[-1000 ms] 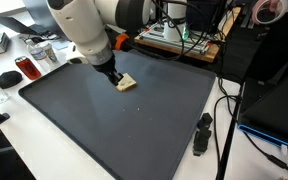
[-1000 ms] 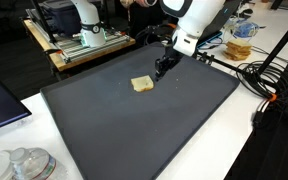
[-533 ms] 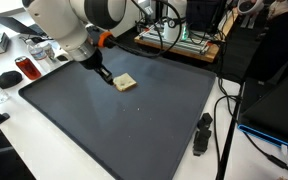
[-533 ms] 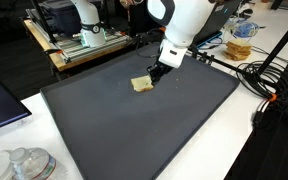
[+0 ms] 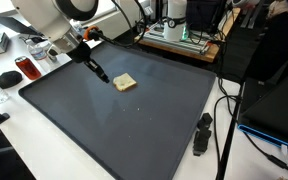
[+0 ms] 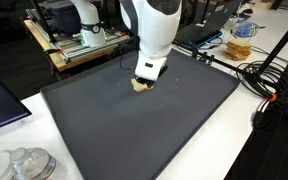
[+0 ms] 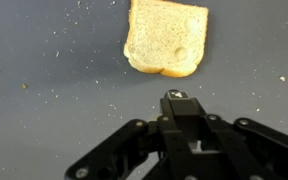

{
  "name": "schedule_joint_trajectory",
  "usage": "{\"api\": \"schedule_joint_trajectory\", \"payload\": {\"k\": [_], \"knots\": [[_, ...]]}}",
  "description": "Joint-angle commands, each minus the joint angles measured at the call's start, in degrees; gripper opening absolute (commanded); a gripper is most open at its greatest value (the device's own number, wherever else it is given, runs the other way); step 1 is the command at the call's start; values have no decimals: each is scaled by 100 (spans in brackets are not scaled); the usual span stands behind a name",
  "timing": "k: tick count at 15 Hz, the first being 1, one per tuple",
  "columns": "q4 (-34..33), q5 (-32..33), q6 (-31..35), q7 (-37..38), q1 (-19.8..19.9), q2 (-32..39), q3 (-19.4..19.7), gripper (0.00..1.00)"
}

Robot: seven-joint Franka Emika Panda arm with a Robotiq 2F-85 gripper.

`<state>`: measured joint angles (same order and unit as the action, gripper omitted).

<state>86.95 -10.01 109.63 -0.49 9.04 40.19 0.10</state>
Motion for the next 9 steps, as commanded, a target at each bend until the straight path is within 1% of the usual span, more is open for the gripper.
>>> {"api": "schedule_joint_trajectory", "payload": {"k": [1, 6, 9], "knots": [[203, -646, 97, -592, 356, -73, -171, 5], [721, -1224, 332, -1239, 649, -245, -200, 5], [1261, -1665, 893, -1618, 808, -467, -240, 5]]}}
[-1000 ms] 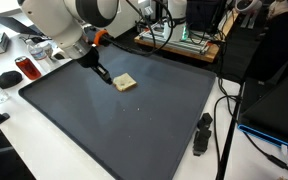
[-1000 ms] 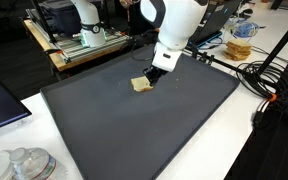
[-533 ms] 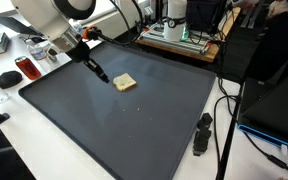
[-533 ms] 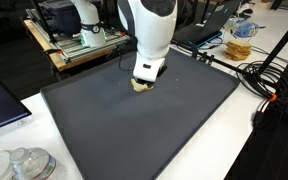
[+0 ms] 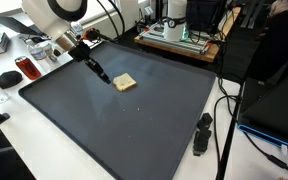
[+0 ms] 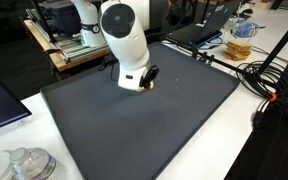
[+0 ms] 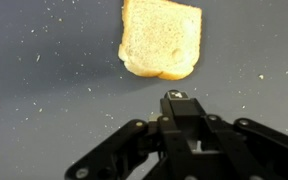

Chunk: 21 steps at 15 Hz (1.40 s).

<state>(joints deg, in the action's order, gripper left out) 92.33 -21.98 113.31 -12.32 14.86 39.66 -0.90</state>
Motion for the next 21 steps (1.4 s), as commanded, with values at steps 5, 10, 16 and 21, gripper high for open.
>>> {"api": "schedule_joint_trajectory", "payload": {"k": [5, 10, 16, 21], "knots": [[1964, -1213, 1548, -1374, 485, -1070, -286, 5], [3184, -2086, 2089, -2472, 573, -1965, -304, 5], [4372, -3049, 2809, -3042, 246, -2927, -84, 5], [5154, -3964, 3759, -3450, -182, -3514, 6, 5]]}}
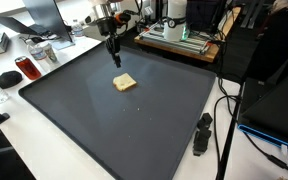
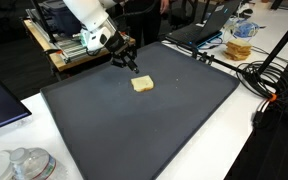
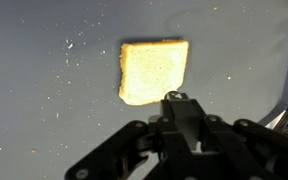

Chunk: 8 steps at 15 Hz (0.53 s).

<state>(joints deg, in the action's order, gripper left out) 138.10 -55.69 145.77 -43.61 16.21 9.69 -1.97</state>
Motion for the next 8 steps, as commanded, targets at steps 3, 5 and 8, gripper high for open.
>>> {"api": "schedule_joint_trajectory", "payload": {"k": [3, 5, 8], "knots": [[928, -1114, 1194, -491, -316, -771, -253, 5], [1077, -1309, 1571, -461, -424, -883, -375, 5], [1249, -1252, 2079, -238, -595, -996, -554, 5]]}}
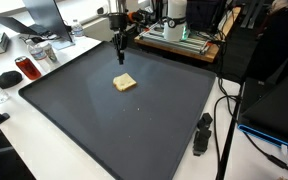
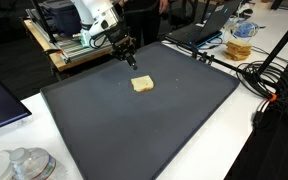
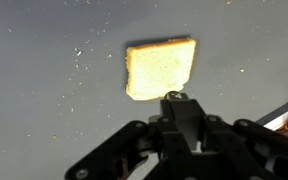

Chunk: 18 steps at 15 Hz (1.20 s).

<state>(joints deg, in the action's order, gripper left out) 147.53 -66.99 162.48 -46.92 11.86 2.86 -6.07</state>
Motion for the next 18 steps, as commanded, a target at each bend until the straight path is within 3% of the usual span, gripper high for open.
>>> {"api": "schedule_joint_trajectory", "payload": {"k": [1, 5, 10, 11, 15, 18], "knots": [[353, -28, 568, 202, -219, -343, -199, 5], [558, 641, 1120, 895, -478, -410, -426, 5], [836, 2518, 1550, 2536, -673, -292, -479, 5], [883, 3055, 1513, 2960, -931, -301, -158, 5], [842, 4919, 1126, 4238, -795, -353, 137, 5], [492, 6338, 422, 5302, -774, -438, 408, 5]]}}
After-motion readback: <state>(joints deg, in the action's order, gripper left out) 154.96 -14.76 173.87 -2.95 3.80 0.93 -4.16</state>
